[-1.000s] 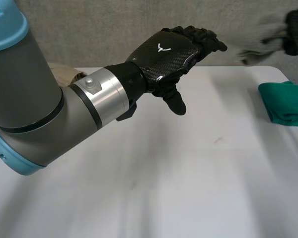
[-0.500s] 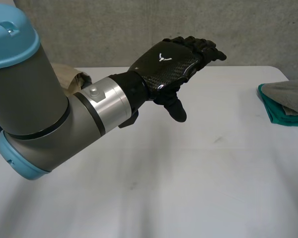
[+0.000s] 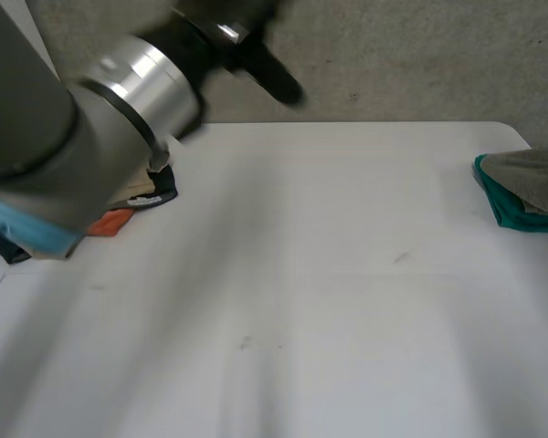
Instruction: Fold the laundry.
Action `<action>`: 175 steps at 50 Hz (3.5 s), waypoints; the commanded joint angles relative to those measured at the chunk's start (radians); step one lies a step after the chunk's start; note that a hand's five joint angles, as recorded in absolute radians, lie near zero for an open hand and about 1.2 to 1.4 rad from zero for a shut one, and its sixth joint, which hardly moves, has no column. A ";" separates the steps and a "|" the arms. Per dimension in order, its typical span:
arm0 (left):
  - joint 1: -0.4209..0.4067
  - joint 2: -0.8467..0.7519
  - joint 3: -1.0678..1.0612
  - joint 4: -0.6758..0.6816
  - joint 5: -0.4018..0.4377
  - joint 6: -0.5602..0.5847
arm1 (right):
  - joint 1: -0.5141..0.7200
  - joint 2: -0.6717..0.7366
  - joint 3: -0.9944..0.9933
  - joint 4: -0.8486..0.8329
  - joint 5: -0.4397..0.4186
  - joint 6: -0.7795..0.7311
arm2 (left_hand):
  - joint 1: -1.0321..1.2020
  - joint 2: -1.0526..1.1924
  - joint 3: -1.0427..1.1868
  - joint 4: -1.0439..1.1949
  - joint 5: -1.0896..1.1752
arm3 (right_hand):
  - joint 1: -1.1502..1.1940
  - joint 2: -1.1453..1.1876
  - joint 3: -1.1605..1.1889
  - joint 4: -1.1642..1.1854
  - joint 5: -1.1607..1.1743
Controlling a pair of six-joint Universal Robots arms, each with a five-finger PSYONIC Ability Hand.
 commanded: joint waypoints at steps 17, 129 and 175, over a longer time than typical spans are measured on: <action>0.525 -0.736 0.249 0.281 -0.232 0.676 | 0.222 -0.206 0.835 -0.153 -0.255 0.009 | -0.023 0.014 0.002 -0.024 -0.044 | -0.051 -0.038 -0.037 -0.036 -0.047; 0.230 0.692 -0.824 0.074 -0.079 0.319 | 0.406 -0.510 0.385 0.559 -0.078 0.065 | 1.195 1.232 1.220 1.195 1.175 | 1.170 1.183 1.185 1.186 1.175; 0.187 0.208 -0.930 0.163 -0.088 0.325 | 0.421 -0.181 0.674 0.542 0.009 0.194 | 0.294 0.331 0.319 0.294 0.274 | 0.123 0.136 0.138 0.138 0.128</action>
